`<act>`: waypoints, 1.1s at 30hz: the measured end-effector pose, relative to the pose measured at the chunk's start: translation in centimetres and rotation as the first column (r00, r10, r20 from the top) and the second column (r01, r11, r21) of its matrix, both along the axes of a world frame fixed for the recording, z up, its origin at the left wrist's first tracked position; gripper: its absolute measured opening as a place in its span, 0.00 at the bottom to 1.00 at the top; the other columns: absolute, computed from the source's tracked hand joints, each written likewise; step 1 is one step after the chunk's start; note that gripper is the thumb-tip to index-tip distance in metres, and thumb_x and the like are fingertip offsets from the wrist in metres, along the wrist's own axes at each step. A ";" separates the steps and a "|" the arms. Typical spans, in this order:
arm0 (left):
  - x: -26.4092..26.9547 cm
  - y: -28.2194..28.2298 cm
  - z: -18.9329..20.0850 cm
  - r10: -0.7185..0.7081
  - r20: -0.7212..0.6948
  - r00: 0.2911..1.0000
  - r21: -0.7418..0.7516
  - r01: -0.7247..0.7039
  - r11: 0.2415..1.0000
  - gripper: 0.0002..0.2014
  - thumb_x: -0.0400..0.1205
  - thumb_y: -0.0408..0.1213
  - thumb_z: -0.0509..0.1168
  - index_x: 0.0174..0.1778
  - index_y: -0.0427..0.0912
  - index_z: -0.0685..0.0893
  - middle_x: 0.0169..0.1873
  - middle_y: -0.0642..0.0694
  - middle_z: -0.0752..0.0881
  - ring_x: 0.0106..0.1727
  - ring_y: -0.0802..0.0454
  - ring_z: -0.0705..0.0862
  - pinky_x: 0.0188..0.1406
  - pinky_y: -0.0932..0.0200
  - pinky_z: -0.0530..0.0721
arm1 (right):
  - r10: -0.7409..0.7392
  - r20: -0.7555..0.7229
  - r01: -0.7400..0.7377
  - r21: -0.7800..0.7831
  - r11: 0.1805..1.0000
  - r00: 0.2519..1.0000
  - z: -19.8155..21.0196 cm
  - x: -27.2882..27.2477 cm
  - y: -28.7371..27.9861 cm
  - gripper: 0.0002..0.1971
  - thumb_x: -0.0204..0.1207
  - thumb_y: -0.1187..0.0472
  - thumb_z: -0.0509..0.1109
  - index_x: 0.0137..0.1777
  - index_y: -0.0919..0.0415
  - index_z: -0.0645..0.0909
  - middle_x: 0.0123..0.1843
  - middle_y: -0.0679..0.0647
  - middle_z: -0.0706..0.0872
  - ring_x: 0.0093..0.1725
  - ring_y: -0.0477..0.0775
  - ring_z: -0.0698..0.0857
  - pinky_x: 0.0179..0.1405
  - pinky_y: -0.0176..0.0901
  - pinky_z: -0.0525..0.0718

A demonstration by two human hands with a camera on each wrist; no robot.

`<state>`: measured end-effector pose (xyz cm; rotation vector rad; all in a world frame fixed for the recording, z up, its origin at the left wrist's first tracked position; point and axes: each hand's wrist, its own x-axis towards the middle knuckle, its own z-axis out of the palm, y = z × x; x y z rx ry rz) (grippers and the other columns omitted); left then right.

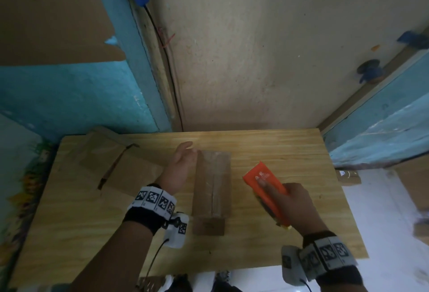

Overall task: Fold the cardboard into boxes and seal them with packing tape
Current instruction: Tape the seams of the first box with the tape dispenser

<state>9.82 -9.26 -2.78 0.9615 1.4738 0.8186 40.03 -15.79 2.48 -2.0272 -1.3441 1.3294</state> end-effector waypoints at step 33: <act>-2.1 -8.3 4.4 -0.215 0.705 0.676 -0.031 0.331 0.943 0.20 0.62 0.48 0.89 0.46 0.45 0.95 0.44 0.45 0.92 0.46 0.50 0.91 0.48 0.58 0.91 | 0.427 -0.336 -0.383 0.191 0.904 0.840 1.5 -7.9 -0.4 0.51 0.63 0.22 0.81 0.37 0.81 0.83 0.35 0.78 0.85 0.30 0.70 0.87 0.30 0.49 0.80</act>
